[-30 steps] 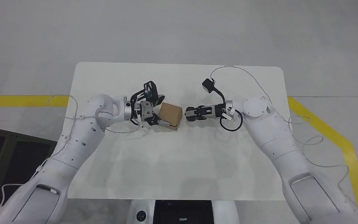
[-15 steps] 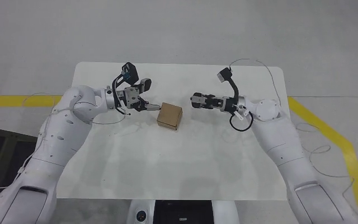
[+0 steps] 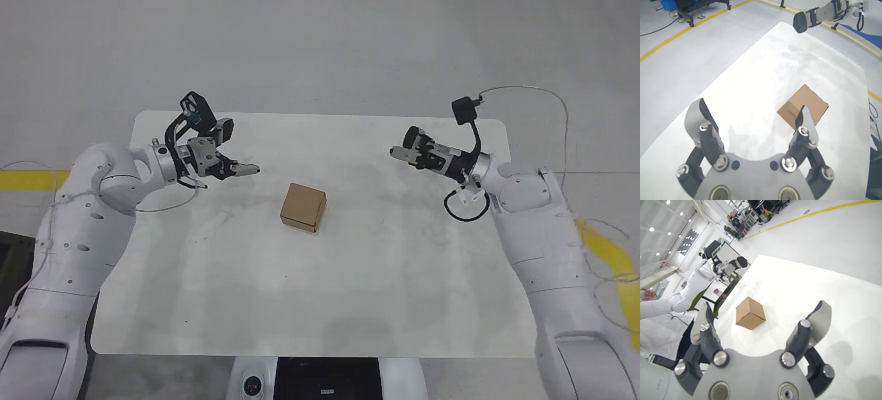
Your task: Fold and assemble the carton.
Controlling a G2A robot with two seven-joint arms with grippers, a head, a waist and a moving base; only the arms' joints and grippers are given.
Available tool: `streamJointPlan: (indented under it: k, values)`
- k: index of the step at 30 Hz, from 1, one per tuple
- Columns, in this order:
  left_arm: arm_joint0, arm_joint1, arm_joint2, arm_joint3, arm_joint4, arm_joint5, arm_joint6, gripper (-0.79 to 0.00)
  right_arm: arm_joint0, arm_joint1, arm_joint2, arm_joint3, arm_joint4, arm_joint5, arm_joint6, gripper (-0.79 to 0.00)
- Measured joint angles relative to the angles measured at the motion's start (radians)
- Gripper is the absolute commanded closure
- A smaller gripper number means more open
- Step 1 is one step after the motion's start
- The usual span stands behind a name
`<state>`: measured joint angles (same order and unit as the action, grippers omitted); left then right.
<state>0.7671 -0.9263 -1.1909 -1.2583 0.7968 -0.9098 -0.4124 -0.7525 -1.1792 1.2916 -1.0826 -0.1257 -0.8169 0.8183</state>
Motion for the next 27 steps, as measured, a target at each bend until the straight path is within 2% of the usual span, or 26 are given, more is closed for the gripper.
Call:
streamJointPlan:
  k: [6, 13, 27]
  values:
    - [0.011, 0.013, -0.043, -0.007, 0.038, 0.012, 0.012, -0.785, -0.079, 0.025, 0.094, -0.115, -0.185, 0.03, -0.167, -0.785]
    - [0.005, 0.02, -0.063, -0.043, 0.04, 0.003, 0.009, -0.785, -0.137, 0.042, 0.15, -0.213, -0.272, 0.085, -0.245, -0.785]
    - [0.005, 0.02, -0.063, -0.042, 0.04, 0.003, 0.009, -0.785, -0.148, 0.045, 0.157, -0.23, -0.283, 0.094, -0.259, -0.785]
